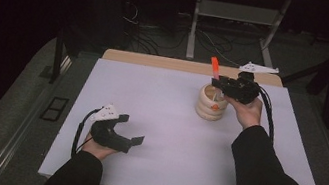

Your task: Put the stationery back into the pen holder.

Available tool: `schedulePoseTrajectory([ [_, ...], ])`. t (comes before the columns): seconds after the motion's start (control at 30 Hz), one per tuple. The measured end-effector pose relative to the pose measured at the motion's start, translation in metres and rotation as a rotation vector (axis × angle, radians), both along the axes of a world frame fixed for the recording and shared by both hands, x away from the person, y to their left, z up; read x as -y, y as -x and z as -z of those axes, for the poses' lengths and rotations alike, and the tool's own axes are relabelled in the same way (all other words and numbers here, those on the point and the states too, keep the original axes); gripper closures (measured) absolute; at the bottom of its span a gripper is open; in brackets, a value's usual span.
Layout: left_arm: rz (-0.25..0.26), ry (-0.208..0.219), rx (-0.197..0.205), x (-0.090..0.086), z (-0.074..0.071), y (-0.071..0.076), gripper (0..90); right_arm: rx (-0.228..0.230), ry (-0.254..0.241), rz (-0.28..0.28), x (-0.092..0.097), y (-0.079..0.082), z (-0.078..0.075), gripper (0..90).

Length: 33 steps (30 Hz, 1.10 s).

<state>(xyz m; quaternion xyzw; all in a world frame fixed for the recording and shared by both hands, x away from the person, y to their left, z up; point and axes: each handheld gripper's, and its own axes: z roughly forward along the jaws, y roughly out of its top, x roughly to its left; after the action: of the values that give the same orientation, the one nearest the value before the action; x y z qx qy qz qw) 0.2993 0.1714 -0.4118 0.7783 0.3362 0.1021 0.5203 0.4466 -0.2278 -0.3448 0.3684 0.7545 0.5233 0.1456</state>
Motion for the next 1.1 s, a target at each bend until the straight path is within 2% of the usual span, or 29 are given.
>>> schedulePoseTrajectory([
  [0.2,-0.001,0.003,-0.007,0.001,0.003,0.001,0.0,0.0,-0.008,0.011,-0.002,-0.007,0.008,68.1],
  [0.47,0.006,-0.006,-0.012,0.002,0.005,0.001,0.0,-0.027,-0.02,0.021,-0.005,-0.012,0.02,68.1],
  [0.77,0.01,-0.007,-0.016,0.002,0.006,0.001,0.0,-0.054,-0.005,0.035,-0.007,-0.012,0.034,67.3],
  [0.9,0.01,-0.007,-0.017,0.003,0.006,0.001,0.0,-0.063,-0.013,0.054,-0.005,-0.01,0.036,58.8],
  [1.1,0.011,-0.008,-0.019,0.002,0.007,0.001,0.0,-0.069,-0.011,0.056,0.0,-0.006,0.03,48.5],
])
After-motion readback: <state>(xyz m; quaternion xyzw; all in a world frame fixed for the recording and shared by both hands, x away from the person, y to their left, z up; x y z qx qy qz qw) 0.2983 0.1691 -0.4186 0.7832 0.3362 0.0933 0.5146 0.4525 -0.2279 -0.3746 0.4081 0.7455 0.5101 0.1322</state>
